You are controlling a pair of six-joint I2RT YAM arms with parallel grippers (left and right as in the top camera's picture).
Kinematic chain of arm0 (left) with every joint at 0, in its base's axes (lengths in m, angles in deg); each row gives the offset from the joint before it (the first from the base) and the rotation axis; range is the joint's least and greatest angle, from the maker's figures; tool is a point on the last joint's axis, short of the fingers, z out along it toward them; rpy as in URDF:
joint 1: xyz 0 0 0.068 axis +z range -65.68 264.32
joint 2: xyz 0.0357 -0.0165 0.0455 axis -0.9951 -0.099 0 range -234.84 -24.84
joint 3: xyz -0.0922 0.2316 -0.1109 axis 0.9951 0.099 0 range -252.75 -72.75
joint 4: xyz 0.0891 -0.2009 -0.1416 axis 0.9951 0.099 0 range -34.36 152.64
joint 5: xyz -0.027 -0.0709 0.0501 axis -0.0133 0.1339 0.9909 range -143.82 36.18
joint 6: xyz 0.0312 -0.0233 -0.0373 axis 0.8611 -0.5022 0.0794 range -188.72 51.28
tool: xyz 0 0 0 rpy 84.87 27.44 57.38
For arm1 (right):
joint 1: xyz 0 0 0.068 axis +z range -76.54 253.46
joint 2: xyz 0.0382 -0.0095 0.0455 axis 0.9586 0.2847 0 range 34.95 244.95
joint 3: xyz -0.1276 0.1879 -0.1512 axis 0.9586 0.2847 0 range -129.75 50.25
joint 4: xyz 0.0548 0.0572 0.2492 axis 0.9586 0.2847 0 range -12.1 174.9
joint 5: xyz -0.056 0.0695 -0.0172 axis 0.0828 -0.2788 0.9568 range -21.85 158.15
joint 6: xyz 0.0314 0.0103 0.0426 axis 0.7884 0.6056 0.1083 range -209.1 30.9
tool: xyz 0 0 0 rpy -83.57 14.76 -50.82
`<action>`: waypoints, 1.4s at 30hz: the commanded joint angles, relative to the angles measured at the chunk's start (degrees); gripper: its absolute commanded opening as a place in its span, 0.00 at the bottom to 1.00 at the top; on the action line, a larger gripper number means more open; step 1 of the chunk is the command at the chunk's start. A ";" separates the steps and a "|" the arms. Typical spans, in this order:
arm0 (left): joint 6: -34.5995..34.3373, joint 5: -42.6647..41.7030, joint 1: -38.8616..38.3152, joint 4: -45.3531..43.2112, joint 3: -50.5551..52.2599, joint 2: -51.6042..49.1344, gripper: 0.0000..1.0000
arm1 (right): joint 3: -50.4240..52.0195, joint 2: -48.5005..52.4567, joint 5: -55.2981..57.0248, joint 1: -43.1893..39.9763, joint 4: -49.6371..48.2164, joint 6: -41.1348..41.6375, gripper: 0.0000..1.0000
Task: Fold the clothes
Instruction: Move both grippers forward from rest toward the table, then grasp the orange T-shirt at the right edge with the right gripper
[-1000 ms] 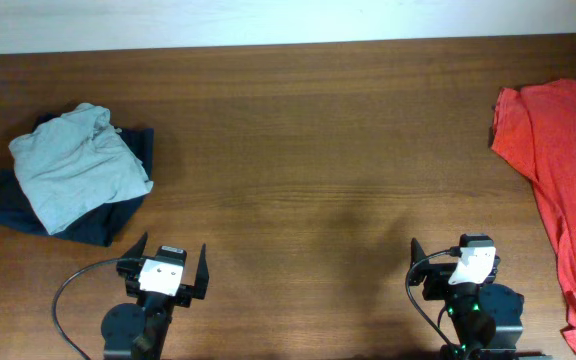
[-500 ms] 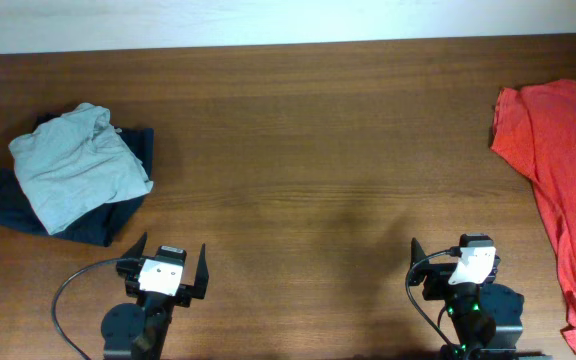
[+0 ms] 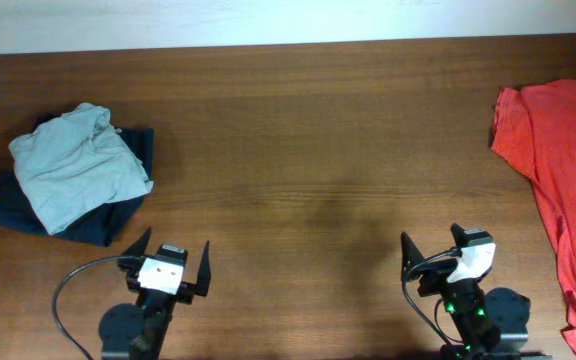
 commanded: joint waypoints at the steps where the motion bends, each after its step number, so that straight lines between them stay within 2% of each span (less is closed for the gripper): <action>1: -0.96 6.32 0.11 -1.16 -7.63 -1.75 0.99 | -7.54 0.94 7.28 -0.39 -0.11 1.09 0.99; 4: -0.92 12.15 0.11 1.64 -16.94 -9.49 0.99 | -15.19 7.82 8.48 -0.39 3.96 1.99 0.99; 6: -0.92 12.52 0.11 4.87 -23.15 -16.50 0.99 | -19.06 12.55 8.48 -0.39 6.84 3.63 0.99; 8: -0.94 12.46 0.11 8.72 -30.80 -26.40 0.99 | -27.04 22.58 8.50 -0.39 12.09 3.91 0.98; 13: -0.96 10.93 0.09 20.52 -50.40 -48.65 0.99 | -42.05 39.56 7.06 -0.39 20.85 3.91 0.99; 14: -0.96 9.38 0.09 25.20 -56.83 -54.49 0.99 | -47.19 44.54 5.62 -0.39 24.44 3.89 0.99; 17: -0.96 6.43 0.02 33.33 -68.57 -63.84 0.99 | -56.81 53.70 0.50 -0.39 30.29 3.93 0.99; 18: -0.94 4.72 -0.24 36.74 -73.46 -67.38 0.99 | -61.66 57.96 -7.85 -0.39 34.40 3.87 0.98; 19: -0.94 4.22 -0.61 39.32 -77.55 -70.03 0.99 | -64.24 60.28 -11.65 -0.39 35.89 2.95 0.99; 21: -1.53 3.32 -1.11 40.72 -81.99 -72.83 0.99 | -69.02 64.85 -13.05 -0.42 38.66 -1.01 0.98; 23: -2.03 -0.98 -1.20 40.11 -83.76 -74.01 0.99 | -71.82 68.81 -3.67 -1.18 41.22 0.76 0.98; 26: -2.03 -1.57 -1.20 40.59 -83.80 -74.40 0.99 | -72.57 73.94 9.05 -6.38 46.18 12.11 0.98; 29: -2.01 -1.55 -1.20 42.34 -83.78 -74.40 0.99 | -72.54 79.28 10.43 -15.89 49.42 15.96 0.98; 32: -2.01 -1.53 -1.20 43.28 -83.78 -74.40 0.99 | -72.54 84.21 10.58 -26.64 49.79 15.91 0.99; 36: -2.01 -1.53 -1.20 43.21 -83.78 -74.47 0.99 | -72.54 92.65 17.49 -41.46 49.77 15.91 0.99; 42: -2.01 -1.55 -1.20 42.10 -83.78 -76.02 0.99 | -72.54 100.74 17.94 -49.90 43.50 15.56 0.96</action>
